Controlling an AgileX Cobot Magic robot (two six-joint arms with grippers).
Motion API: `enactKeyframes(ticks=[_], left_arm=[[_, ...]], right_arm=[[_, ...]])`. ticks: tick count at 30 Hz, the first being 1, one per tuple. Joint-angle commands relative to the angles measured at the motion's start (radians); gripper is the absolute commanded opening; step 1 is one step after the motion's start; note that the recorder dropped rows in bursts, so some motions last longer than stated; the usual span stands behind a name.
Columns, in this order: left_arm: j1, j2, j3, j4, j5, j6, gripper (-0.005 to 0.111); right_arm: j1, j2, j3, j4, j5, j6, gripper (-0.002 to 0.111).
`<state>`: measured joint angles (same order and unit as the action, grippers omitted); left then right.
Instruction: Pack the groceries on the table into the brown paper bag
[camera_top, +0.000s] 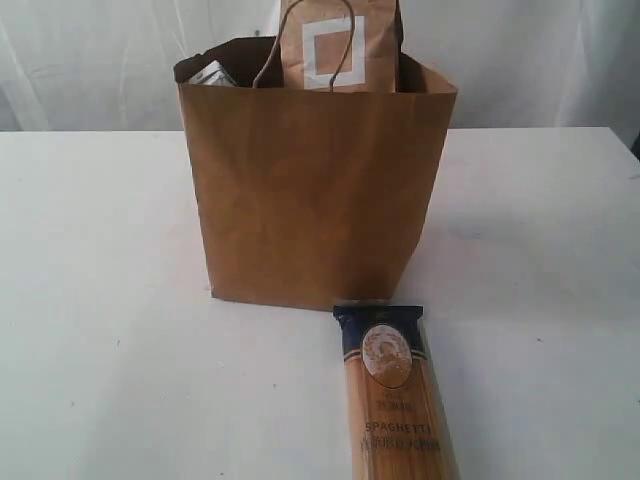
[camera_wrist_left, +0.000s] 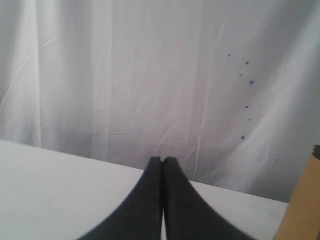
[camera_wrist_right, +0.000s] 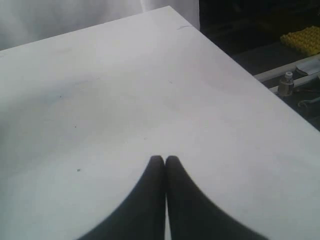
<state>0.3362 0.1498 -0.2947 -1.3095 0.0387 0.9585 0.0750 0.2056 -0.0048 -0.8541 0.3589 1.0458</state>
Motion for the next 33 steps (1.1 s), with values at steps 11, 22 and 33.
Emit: enactKeyframes(ticks=[11, 22, 33], left_arm=[[-0.125, -0.078, 0.111, 1.064, 0.021, -0.876, 0.0], [-0.161, -0.091, 0.122, 1.261, -0.129, -0.997, 0.0], [-0.146, -0.091, 0.295, 1.646, -0.007, -1.452, 0.0]], right_arm=[[-0.005, 0.002, 0.005, -0.011, -0.007, 0.004, 0.0], [-0.005, 0.002, 0.005, -0.011, -0.005, 0.004, 0.0], [-0.005, 0.002, 0.005, -0.011, -0.005, 0.004, 0.0]])
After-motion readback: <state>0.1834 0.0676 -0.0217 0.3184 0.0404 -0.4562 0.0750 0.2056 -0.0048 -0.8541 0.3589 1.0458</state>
